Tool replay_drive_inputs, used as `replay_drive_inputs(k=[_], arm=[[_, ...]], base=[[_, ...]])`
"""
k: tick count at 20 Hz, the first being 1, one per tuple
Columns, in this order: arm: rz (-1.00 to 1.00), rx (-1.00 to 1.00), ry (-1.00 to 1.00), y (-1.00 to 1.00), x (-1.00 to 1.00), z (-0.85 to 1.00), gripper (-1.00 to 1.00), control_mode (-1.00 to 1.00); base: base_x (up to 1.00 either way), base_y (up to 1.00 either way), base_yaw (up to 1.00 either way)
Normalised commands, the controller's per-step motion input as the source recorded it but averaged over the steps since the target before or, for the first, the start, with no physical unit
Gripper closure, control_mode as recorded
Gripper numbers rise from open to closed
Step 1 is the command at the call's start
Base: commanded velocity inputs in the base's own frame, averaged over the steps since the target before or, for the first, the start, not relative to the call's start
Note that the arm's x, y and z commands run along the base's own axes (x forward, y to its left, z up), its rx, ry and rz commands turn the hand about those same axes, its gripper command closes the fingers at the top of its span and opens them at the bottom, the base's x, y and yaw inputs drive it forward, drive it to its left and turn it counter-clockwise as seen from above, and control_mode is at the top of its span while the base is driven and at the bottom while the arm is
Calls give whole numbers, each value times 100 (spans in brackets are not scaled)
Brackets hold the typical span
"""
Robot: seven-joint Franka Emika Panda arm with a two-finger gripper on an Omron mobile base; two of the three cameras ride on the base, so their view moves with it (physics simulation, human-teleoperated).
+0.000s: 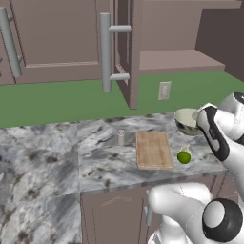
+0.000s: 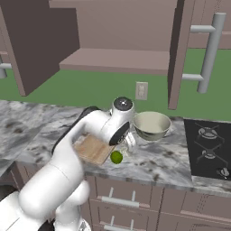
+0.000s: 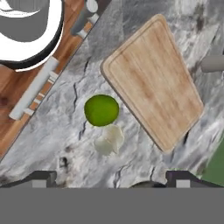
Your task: Open the cabinet. Place the bowl and condiment on the counter. Then place the lime and garlic on the cutting board.
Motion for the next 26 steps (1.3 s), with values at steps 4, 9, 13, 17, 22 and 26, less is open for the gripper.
replay_drive_inputs(k=[4,9,13,17,22,26], arm=[[32,9,28,21,6,-100,-100,-100],[20,0,27,41,46,-60,-100,-100],[16,0,18,15,41,-42,-100,-100],[16,0,14,0,9,-71,-100,-100],[14,0,9,4,0,-55,-100,-100],[12,0,3,11,0,-17,-100,-100]], base=[[0,0,0],[0,0,0],[0,0,0],[0,0,0],[0,0,0],[0,0,0]])
